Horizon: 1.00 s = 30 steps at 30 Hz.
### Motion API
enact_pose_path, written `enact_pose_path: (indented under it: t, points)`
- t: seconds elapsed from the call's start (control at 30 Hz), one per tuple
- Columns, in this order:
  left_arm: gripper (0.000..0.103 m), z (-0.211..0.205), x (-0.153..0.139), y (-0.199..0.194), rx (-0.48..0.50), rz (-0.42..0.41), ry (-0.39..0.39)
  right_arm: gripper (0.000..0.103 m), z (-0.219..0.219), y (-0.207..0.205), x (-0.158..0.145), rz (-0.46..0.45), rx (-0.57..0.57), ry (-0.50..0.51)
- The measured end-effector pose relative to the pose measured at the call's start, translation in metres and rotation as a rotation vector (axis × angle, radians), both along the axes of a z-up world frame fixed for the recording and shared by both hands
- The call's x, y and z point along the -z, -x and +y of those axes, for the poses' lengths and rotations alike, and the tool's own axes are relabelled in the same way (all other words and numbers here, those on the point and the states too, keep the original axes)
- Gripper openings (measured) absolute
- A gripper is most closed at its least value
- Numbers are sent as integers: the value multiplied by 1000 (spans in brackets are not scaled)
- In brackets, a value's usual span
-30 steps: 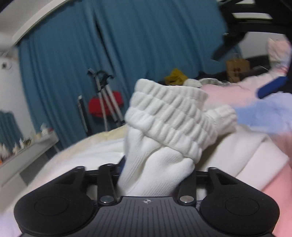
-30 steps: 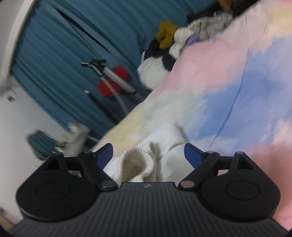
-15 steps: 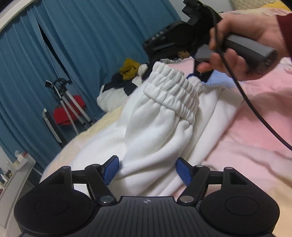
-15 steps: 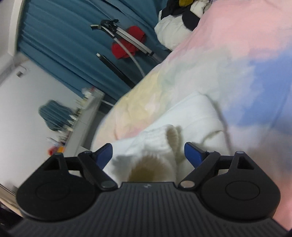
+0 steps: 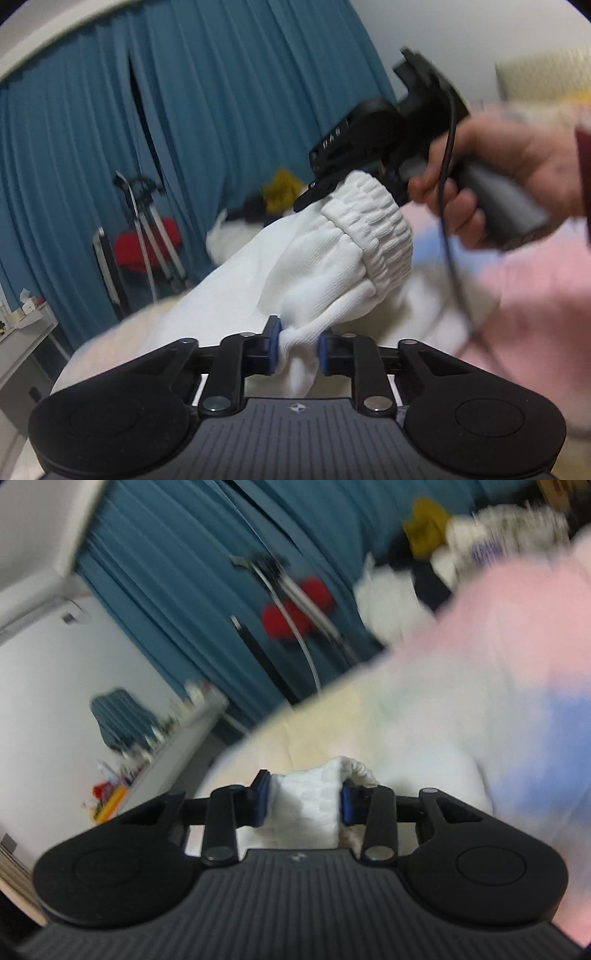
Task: Fold clothes
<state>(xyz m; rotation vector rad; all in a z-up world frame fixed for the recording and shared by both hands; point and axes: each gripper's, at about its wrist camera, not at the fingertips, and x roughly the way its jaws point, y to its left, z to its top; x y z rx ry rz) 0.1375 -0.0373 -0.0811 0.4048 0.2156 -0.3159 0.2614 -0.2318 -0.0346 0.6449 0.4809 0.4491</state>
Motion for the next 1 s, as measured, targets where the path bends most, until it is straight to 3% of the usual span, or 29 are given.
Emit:
enact_pose_path:
  t: [0.1,0.17,0.3,0.4,0.47,0.6,0.67,0.73,0.87,0.93,1.0]
  points:
    - [20,-16,-7,4,39,8,30,39,-10,6,-24,-92,36,77]
    - [21,-28,1,-1,65,48,16,40,-20,2,-19,-85,71,125]
    - [22,-44,34,-13,86,161,-50,41,-38,-24,50,115,111,85]
    - [27,-43,40,-16,106,166,-62,45,-49,-24,75,148,126,-37]
    - [33,-41,33,-16,113,173,-35,49,-52,-21,68,160,131,-81]
    - [51,-28,22,-27,150,205,6,60,-44,4,44,158,165,-16]
    - [60,-20,15,-23,154,215,38,72,-43,25,36,164,195,10]
    - [83,-8,3,-19,140,217,100,83,-42,45,28,169,224,36]
    - [90,23,-25,-18,80,212,238,85,-29,72,18,181,208,75]
    - [99,41,-34,-22,3,209,277,85,-20,81,12,148,198,98]
    - [100,59,-41,-21,-89,203,307,84,-6,79,12,134,160,170]
